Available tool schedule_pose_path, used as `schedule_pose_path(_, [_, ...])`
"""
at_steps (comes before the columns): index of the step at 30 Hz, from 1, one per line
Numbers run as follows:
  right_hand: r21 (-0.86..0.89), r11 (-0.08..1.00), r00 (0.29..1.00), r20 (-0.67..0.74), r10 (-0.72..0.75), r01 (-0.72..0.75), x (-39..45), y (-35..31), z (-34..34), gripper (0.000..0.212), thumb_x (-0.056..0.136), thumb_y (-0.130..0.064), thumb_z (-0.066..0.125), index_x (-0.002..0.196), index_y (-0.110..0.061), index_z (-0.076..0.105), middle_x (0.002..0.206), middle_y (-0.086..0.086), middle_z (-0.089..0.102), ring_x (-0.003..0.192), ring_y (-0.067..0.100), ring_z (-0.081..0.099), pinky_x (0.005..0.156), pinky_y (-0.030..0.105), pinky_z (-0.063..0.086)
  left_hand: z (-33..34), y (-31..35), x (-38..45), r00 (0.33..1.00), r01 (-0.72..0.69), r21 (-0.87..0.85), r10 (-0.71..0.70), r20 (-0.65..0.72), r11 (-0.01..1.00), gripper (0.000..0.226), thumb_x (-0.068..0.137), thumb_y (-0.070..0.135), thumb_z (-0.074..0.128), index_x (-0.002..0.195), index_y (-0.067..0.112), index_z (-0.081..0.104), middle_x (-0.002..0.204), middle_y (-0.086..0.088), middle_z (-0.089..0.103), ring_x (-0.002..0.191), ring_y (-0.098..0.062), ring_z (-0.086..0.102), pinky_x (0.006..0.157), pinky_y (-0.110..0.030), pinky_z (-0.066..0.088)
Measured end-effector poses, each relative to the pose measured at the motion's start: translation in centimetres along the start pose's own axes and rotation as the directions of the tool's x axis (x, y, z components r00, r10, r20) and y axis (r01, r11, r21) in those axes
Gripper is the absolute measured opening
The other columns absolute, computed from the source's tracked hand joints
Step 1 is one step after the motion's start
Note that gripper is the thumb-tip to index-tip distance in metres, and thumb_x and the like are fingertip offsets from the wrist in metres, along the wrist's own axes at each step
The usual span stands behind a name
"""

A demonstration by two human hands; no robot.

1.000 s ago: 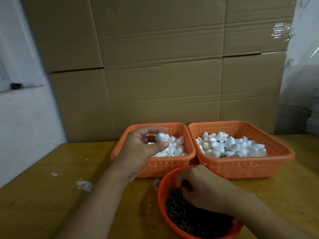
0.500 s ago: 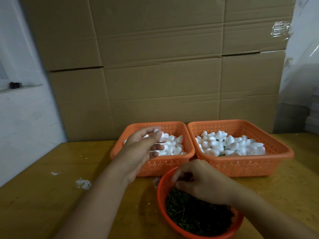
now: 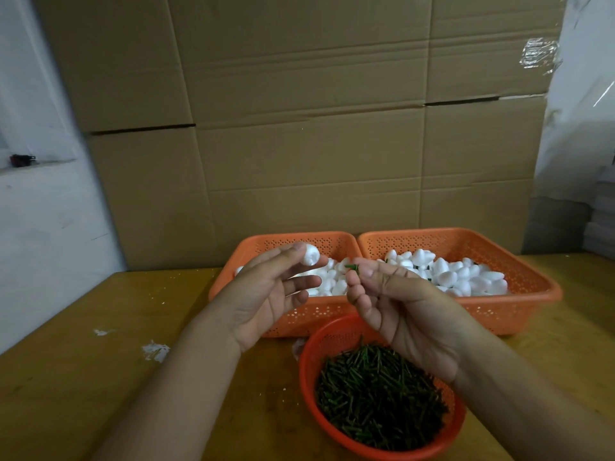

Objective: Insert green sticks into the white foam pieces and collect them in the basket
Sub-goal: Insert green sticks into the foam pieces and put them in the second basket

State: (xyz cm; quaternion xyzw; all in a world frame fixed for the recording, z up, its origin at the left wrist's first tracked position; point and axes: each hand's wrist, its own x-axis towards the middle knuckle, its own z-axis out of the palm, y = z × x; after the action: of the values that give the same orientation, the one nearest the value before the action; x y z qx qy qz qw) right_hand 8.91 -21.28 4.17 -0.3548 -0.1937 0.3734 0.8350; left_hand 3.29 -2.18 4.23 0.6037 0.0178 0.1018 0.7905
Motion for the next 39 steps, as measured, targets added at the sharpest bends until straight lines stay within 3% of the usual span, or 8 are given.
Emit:
schedule_pose_path(5, [-0.252,0.961,0.992,-0.029,-0.121,0.110,0.1,0.2,-0.6,0.018,0.074,-0.010,0.070,0.091,-0.002,0.074,0.081,0.013,0.073,0.063,0.012,0.070,0.051,0.018,0.056,0.3,0.1,-0.3,0.999,-0.002,-0.014,0.002,0.046,1.000,0.026,0.081,0.033,0.071,0.101,0.017,0.067,0.115,-0.002,0.075,0.082,-0.010,0.070,0.061,-0.019,0.052])
schedule_pose_path(9, [-0.412,0.886,0.964,-0.060,-0.259,0.212,0.1,0.2,-0.7,0.025,0.073,-0.017,0.072,0.093,-0.003,0.076,0.086,0.014,0.075,0.067,0.011,0.069,0.050,0.019,0.052,0.1,0.0,-0.3,1.000,-0.004,-0.066,0.005,0.023,0.998,0.024,0.075,0.025,0.080,0.097,0.020,0.073,0.096,0.002,0.073,0.073,-0.008,0.066,0.056,-0.019,0.051])
schedule_pose_path(13, [-0.594,0.738,0.885,-0.092,-0.457,0.319,0.2,0.2,-0.6,0.021,0.075,-0.017,0.074,0.091,-0.003,0.074,0.071,0.007,0.072,0.055,0.007,0.062,0.051,0.019,0.049,-0.1,0.0,-0.2,0.999,-0.009,-0.131,0.014,0.038,0.991,0.042,0.068,0.013,0.085,0.107,0.012,0.069,0.093,-0.004,0.074,0.075,-0.012,0.069,0.060,-0.021,0.055])
schedule_pose_path(16, [-0.601,0.721,0.851,-0.123,-0.510,0.345,0.3,0.2,-0.6,0.005,0.082,-0.007,0.074,0.086,-0.003,0.074,0.065,0.007,0.068,0.051,0.007,0.058,0.050,0.019,0.048,-0.2,0.0,-0.2,0.997,-0.020,-0.142,0.030,0.073,0.990,0.038,0.070,0.011,0.083,0.106,0.012,0.070,0.103,-0.011,0.075,0.087,-0.018,0.073,0.070,-0.024,0.058])
schedule_pose_path(19, [-0.597,0.714,0.835,-0.130,-0.535,0.365,0.2,0.3,-0.5,0.005,0.086,-0.006,0.070,0.086,-0.002,0.073,0.067,0.005,0.071,0.056,0.008,0.061,0.049,0.019,0.048,-0.1,-0.1,-0.3,0.994,-0.036,-0.140,0.050,0.101,0.990,0.026,0.068,0.009,0.083,0.092,0.018,0.079,0.104,-0.015,0.075,0.094,-0.022,0.074,0.076,-0.025,0.058])
schedule_pose_path(22, [-0.609,0.693,0.817,-0.124,-0.563,0.386,0.1,0.5,-0.4,0.007,0.089,-0.006,0.068,0.087,-0.001,0.073,0.067,0.004,0.071,0.060,0.009,0.062,0.048,0.019,0.047,0.1,-0.1,-0.4,0.993,-0.048,-0.120,0.061,0.104,0.992,0.027,0.065,0.007,0.085,0.089,0.019,0.080,0.104,-0.016,0.075,0.097,-0.025,0.074,0.078,-0.025,0.058])
schedule_pose_path(31, [-0.681,0.610,0.795,-0.067,-0.603,0.406,0.2,0.8,-0.4,0.009,0.090,-0.007,0.068,0.084,-0.004,0.074,0.065,0.001,0.070,0.054,0.004,0.058,0.048,0.019,0.046,0.8,0.0,-0.9,0.991,-0.028,-0.083,0.039,0.129,0.996,0.037,0.069,0.005,0.082,0.103,0.010,0.071,0.104,-0.015,0.075,0.097,-0.025,0.074,0.077,-0.025,0.059])
schedule_pose_path(39, [-0.729,0.563,0.805,-0.028,-0.593,0.390,0.2,1.1,-0.7,0.011,0.091,-0.010,0.067,0.083,-0.006,0.074,0.071,0.008,0.070,0.065,0.014,0.064,0.053,0.024,0.049,1.5,0.0,-1.2,0.991,-0.039,-0.054,0.046,0.129,0.998,0.038,0.074,0.002,0.078,0.109,0.006,0.065,0.105,-0.013,0.075,0.097,-0.025,0.075,0.076,-0.024,0.059])
